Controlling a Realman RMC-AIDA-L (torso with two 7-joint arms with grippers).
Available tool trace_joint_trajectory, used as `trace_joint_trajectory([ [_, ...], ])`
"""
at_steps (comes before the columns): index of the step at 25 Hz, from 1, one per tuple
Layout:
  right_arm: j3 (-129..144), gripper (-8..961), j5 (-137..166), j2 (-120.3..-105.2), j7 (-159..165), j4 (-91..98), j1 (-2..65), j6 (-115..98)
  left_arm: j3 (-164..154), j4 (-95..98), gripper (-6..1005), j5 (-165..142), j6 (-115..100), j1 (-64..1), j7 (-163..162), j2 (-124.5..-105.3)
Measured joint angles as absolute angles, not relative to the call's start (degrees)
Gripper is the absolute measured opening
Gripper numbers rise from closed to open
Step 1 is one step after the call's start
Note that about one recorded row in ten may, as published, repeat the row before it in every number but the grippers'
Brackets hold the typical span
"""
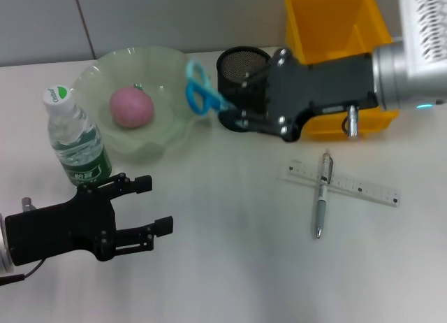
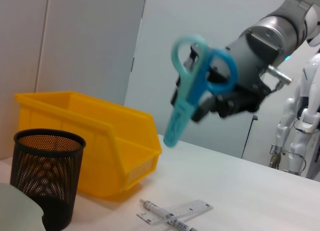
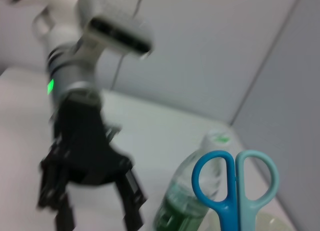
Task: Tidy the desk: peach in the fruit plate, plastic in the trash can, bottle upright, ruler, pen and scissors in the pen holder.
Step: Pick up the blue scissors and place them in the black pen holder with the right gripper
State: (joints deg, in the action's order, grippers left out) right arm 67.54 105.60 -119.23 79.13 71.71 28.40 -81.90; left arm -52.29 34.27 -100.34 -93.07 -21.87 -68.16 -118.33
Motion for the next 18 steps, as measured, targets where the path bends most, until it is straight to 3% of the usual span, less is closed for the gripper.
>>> trace_joint_trajectory([
  [18, 63.9, 182, 77.6, -119.16, 68.8, 49.3, 27.7, -67.9, -51.8, 28.1, 841, -99.0, -93.3, -23.2, -59.4, -118.74],
])
